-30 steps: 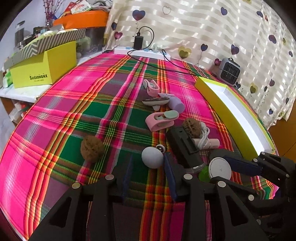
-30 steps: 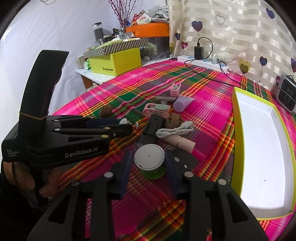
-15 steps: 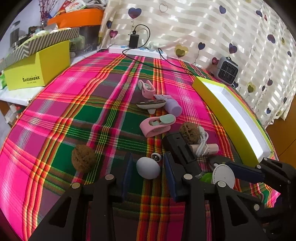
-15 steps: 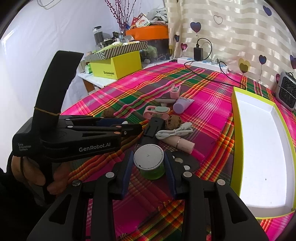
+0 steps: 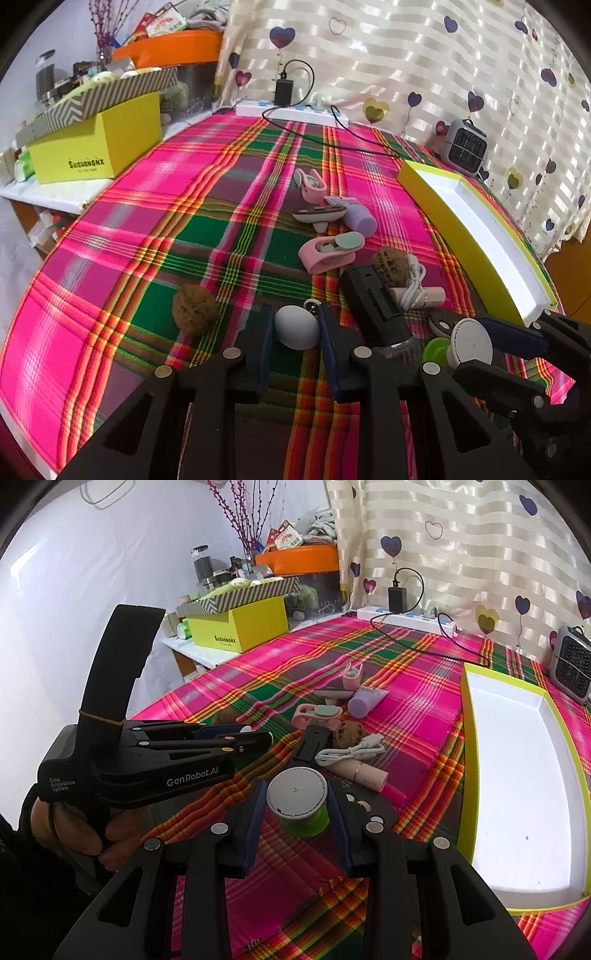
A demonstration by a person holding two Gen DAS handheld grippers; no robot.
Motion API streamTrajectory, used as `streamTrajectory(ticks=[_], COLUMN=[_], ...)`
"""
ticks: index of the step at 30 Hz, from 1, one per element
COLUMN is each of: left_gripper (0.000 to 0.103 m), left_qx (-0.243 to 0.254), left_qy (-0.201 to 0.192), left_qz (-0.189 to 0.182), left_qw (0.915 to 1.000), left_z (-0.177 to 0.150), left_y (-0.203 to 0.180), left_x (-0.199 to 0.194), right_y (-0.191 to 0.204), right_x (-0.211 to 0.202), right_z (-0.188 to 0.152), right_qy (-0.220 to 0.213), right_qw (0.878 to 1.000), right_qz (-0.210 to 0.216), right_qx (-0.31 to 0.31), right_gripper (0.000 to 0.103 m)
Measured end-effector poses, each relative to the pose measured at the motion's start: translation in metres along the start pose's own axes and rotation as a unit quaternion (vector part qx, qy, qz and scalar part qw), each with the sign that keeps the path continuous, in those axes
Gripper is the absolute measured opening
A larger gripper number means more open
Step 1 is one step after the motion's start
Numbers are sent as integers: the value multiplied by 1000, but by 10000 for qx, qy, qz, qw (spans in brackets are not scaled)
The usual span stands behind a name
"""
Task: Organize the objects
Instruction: 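Grasp the green-based white round cup with the right tool, then carry the cup into the white tray and open the right tool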
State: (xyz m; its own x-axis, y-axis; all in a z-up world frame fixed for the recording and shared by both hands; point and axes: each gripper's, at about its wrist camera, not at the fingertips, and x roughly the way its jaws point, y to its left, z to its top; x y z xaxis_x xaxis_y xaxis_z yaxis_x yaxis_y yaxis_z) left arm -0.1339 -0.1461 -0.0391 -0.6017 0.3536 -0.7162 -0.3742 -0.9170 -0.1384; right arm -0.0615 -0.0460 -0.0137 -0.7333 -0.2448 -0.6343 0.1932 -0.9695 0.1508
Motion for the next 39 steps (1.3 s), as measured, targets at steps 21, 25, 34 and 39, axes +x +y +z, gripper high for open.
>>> streamTrajectory(ticks=[21, 25, 34, 39], left_gripper=[22, 22, 22, 22], left_qx=[187, 238, 291, 420], left_qy=[-457, -475, -549, -561], left_qz=[159, 113, -91, -312], left_qw=[9987, 9985, 9980, 9971], left_z=[10, 13, 18, 22], left_y=[-23, -31, -47, -64], left_x=[-29, -30, -31, -28], right_y=[-16, -21, -36, -50], right_x=[-35, -41, -51, -60], right_z=[6, 6, 7, 5], right_qy=[-574, -642, -794, -870], right_qw=[9983, 9978, 9962, 9946], right_qz=[-15, -72, -218, -382], right_qx=[110, 167, 281, 416], right_gripper=[35, 35, 35, 35])
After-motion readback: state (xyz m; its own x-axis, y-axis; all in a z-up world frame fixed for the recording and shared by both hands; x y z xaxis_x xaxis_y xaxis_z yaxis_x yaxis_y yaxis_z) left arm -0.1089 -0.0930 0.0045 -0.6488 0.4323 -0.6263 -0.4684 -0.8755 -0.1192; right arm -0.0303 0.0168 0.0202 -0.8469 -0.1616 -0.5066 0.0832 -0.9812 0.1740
